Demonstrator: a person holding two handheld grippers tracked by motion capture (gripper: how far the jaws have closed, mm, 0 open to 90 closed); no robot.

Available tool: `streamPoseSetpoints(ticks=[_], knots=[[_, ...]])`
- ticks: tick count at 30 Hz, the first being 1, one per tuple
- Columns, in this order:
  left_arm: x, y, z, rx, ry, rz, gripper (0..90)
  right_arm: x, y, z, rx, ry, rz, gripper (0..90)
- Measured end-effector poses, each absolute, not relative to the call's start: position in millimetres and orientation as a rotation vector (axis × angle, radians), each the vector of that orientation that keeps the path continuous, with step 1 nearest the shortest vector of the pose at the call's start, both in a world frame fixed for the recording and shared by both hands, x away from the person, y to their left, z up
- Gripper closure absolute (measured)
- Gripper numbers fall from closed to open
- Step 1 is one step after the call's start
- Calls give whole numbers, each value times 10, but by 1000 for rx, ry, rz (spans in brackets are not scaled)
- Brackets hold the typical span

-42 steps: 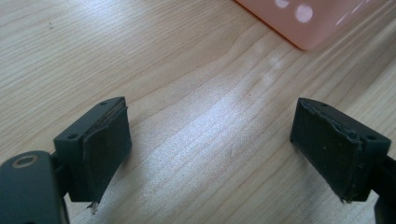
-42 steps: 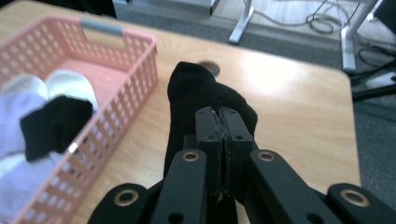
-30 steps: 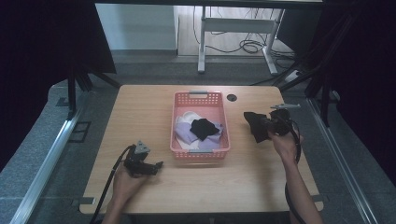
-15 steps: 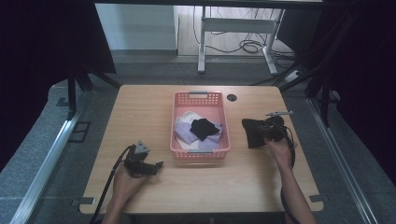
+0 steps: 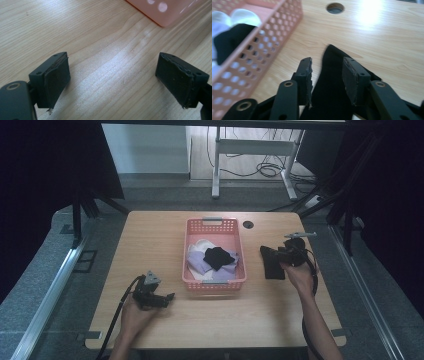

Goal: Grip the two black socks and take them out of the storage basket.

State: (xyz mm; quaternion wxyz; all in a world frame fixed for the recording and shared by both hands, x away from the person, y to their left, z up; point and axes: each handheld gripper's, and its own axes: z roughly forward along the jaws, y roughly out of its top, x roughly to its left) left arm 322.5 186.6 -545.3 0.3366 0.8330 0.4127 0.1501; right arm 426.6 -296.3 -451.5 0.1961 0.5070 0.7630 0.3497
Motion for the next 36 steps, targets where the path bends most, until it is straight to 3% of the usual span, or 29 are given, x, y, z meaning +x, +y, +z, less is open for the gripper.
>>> streamPoseSetpoints(ticks=[15,36], knots=[[3226,1870,-5448,2180,1074,390,120,4276,-2439,-4253,1274,2221,1147,461],[3226,1870,-5449,2180,1074,390,120,4423,-1693,-4424,1161,2369,1191,467]])
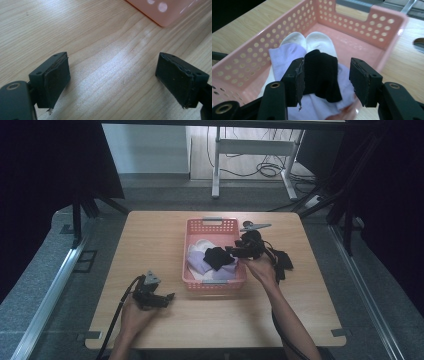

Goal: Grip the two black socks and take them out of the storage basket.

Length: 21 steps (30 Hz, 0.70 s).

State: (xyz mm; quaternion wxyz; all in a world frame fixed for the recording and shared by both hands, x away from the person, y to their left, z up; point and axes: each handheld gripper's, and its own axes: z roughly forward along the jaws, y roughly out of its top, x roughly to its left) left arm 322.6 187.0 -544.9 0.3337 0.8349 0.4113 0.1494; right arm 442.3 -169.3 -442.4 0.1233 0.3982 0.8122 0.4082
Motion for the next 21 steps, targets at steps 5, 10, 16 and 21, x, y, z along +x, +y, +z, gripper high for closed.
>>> streamPoseSetpoints(ticks=[5,10,16,21], knots=[[3226,1871,-5449,2180,1074,390,120,4471,-1556,-4530,1149,2396,1150,496],[3226,1871,-5448,2180,1073,390,120,4521,-1493,-4620,1164,2414,1106,508],[3226,1871,-5448,2180,1074,390,120,4609,-1449,-4723,1203,2440,1021,541],[3226,1871,-5448,2180,1074,390,120,4646,-1421,-4759,1205,2470,966,579]])
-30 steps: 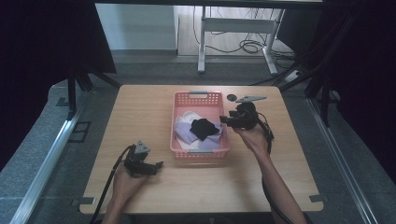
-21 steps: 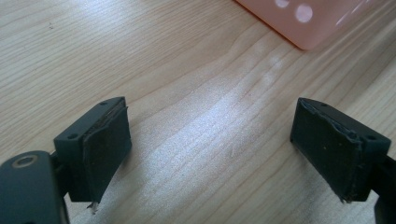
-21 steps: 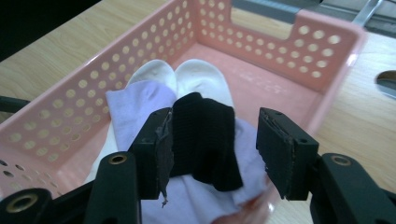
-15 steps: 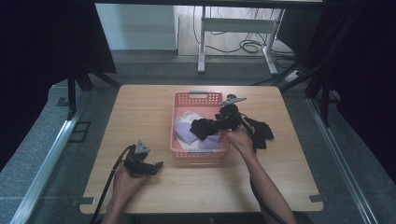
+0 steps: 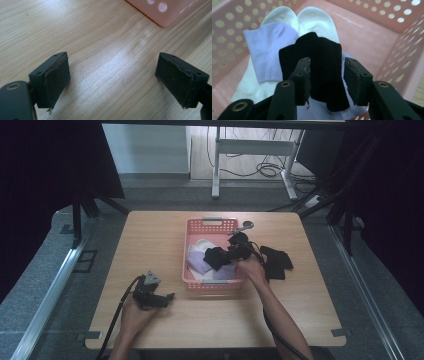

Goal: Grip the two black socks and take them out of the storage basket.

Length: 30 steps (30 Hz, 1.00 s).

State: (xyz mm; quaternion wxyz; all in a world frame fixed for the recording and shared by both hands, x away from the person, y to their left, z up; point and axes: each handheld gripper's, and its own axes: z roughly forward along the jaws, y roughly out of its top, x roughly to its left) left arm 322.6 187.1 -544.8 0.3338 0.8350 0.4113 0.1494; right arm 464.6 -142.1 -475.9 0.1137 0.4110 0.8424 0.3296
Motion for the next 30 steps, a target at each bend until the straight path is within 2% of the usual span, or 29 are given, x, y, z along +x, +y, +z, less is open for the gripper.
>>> streamPoseSetpoints(ticks=[5,8,9,11,20,30], knots=[[3226,1871,-5448,2180,1073,390,120,4658,-1406,-4756,1199,2485,910,642],[3226,1871,-5448,2180,1074,390,120,4654,-1402,-4755,1188,2495,892,740],[3226,1871,-5448,2180,1074,390,120,4650,-1395,-4754,1183,2501,869,809],[3226,1871,-5448,2180,1074,390,120,4643,-1400,-4744,1183,2503,878,840],[3226,1871,-5448,2180,1074,390,120,4603,-1391,-4629,1152,2484,959,853],[3226,1870,-5448,2179,1074,390,120,4500,-1391,-4300,1092,2434,1049,853]])
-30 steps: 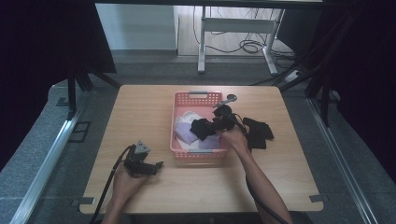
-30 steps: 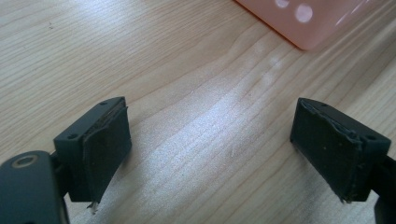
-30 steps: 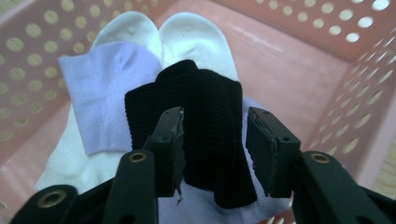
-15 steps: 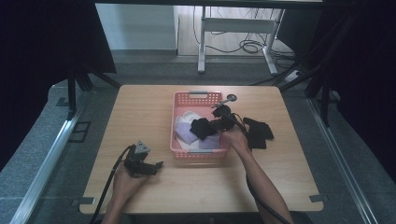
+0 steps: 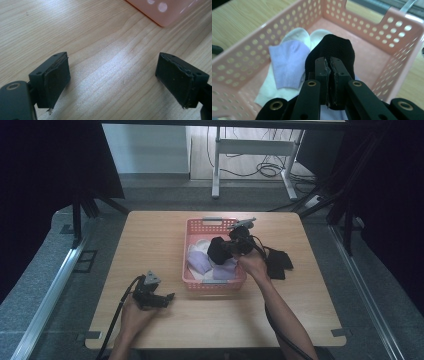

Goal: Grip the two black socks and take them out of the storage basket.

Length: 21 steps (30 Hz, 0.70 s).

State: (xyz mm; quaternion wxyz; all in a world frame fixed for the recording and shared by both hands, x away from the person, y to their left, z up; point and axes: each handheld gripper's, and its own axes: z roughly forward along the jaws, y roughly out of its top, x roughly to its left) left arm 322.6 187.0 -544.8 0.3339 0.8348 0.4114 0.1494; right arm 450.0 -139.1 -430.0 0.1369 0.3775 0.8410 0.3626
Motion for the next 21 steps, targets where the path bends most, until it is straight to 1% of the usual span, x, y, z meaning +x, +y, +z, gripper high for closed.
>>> streamPoseSetpoints(ticks=[4,21], knots=[[3226,1870,-5448,2179,1074,390,120,4466,-1438,-4146,1077,2404,1097,853],[3227,1869,-5449,2176,1075,392,120,4346,-1515,-3745,1027,2335,1181,855]])
